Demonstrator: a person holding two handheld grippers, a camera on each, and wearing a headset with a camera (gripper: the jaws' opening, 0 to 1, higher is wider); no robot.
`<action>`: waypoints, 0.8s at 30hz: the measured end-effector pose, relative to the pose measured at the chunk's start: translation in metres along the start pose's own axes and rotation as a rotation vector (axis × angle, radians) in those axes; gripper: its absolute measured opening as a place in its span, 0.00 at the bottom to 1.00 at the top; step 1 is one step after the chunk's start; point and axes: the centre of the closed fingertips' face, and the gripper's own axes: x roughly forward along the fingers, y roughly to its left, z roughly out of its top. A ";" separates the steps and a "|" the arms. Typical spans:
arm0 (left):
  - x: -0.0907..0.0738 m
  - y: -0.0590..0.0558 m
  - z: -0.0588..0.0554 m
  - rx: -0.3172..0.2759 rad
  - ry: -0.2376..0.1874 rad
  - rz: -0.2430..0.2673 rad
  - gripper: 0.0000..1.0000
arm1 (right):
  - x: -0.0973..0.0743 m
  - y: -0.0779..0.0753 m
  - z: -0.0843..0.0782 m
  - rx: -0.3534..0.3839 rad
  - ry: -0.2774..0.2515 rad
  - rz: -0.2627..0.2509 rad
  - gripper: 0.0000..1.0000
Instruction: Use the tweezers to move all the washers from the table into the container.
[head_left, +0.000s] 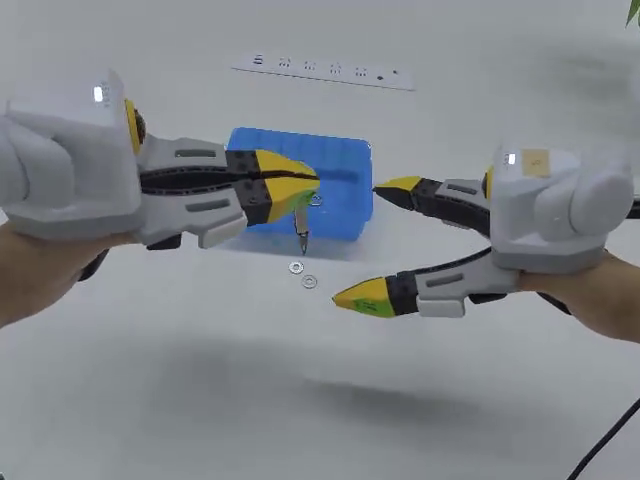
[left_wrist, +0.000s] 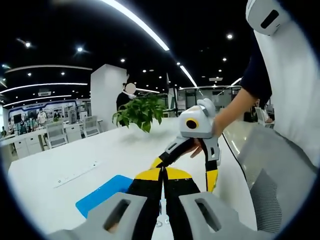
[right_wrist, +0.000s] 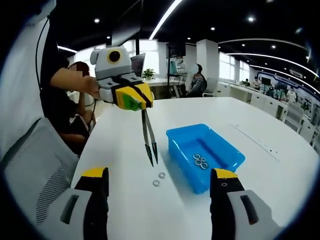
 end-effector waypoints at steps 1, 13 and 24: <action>0.001 -0.002 -0.004 0.003 0.008 -0.007 0.04 | 0.001 0.002 -0.002 0.008 0.003 0.001 0.87; 0.004 0.000 -0.031 -0.043 0.017 -0.024 0.04 | 0.003 0.005 -0.015 0.066 0.000 0.013 0.95; 0.011 0.003 -0.036 -0.043 0.018 -0.033 0.04 | 0.002 0.005 -0.017 0.080 0.001 0.008 0.99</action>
